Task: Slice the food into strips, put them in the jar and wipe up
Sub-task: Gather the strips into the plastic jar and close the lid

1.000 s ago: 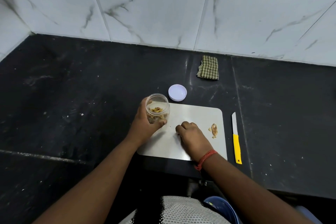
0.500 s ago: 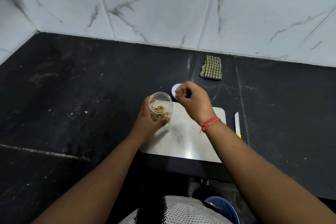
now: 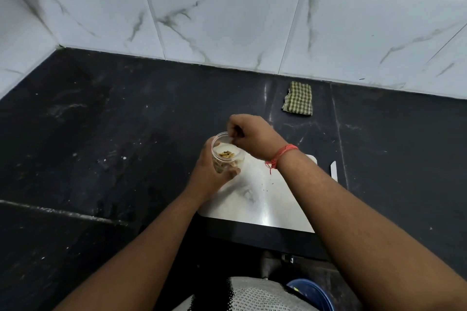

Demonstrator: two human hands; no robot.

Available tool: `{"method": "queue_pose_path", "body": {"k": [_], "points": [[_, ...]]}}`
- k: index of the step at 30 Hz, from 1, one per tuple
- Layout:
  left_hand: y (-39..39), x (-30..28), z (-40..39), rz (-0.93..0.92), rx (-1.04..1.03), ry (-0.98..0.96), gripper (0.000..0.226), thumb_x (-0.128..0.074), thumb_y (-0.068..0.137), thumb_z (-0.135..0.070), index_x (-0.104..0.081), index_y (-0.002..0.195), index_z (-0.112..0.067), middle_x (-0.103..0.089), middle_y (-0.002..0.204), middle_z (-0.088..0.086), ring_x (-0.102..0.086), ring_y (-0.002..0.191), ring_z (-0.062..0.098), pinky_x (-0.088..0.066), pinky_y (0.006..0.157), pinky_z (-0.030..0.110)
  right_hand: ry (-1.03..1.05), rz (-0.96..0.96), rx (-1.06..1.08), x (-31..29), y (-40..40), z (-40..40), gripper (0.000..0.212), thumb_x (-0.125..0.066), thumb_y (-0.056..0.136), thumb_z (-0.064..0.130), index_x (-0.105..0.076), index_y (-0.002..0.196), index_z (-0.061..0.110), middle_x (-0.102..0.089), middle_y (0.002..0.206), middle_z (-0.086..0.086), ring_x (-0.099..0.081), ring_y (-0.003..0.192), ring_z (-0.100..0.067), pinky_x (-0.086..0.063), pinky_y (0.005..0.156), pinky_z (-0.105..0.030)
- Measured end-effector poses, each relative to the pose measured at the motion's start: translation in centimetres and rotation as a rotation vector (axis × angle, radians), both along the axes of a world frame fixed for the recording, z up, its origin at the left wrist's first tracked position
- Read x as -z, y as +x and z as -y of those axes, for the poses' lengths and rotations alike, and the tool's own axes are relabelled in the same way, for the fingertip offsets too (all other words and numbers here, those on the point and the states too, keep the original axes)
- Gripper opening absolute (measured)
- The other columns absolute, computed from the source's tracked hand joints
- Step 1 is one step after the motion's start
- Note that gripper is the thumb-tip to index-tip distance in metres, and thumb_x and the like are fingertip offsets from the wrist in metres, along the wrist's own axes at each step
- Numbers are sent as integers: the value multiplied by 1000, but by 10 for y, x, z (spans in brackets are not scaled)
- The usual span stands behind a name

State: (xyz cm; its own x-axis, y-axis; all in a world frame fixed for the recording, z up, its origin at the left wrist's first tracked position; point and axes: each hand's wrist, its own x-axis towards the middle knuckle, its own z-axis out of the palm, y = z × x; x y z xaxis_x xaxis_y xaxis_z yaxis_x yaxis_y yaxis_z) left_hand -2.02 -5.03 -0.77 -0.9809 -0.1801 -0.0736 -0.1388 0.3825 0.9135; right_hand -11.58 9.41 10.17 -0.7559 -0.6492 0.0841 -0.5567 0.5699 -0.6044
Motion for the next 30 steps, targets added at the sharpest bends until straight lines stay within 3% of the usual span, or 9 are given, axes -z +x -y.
{"method": "queue_pose_path", "body": {"k": [4,7,9,11,15,19,25,30], "points": [[1,1,0,4,-16,-11,108,-87,64,-47,-24,151,-38,-42,147,-9,-46,133,9,-45,110,43,-148,-22,283,14,-23,-11,10,-65,84,9,-60,86,17,-61,89,1,-57,80,-15,-50,75,-31],[3,2,1,18,-18,24,115,-87,60,-55,-17,151,-47,-38,152,-12,-43,137,7,-44,112,43,115,62,413,34,-46,-21,25,-61,88,18,-58,112,14,-55,115,-9,-55,105,-28,-48,91,-38],[4,2,1,28,-15,55,117,-89,59,-56,-14,149,-53,-35,155,-13,-42,138,6,-43,113,43,408,131,405,47,-54,-25,47,-60,90,30,-46,133,15,-45,132,-14,-44,121,-38,-43,97,-43],[3,3,2,31,-15,59,118,-90,58,-57,-14,148,-55,-34,156,-13,-41,139,6,-43,113,44,560,128,355,54,-56,-26,61,-59,89,41,-36,142,20,-38,140,-14,-38,126,-41,-42,101,-48],[1,2,1,15,-1,33,119,-89,59,-56,-16,151,-47,-36,154,-12,-40,140,7,-42,113,43,654,50,275,60,-60,-23,65,-57,89,49,-32,144,24,-39,142,-16,-40,128,-41,-40,100,-51],[-2,0,-1,-7,11,6,117,-93,66,-37,-18,156,-34,-35,154,-8,-37,139,7,-37,115,33,714,62,243,64,-65,-15,65,-58,88,48,-37,144,22,-42,141,-15,-41,128,-38,-41,100,-49],[-4,-1,-1,-5,27,13,108,-93,69,-29,-25,153,-30,-40,146,-17,-38,131,-11,-35,104,14,676,23,289,81,-62,-9,63,-59,88,39,-37,140,14,-42,135,-16,-45,122,-37,-44,94,-47],[-6,-2,0,-9,23,0,97,-92,71,-26,-33,148,-31,-44,138,-23,-39,125,-19,-36,96,3,384,108,369,68,-57,-3,77,-71,77,32,-28,139,13,-35,132,-16,-53,111,-45,-51,86,-46]]}}
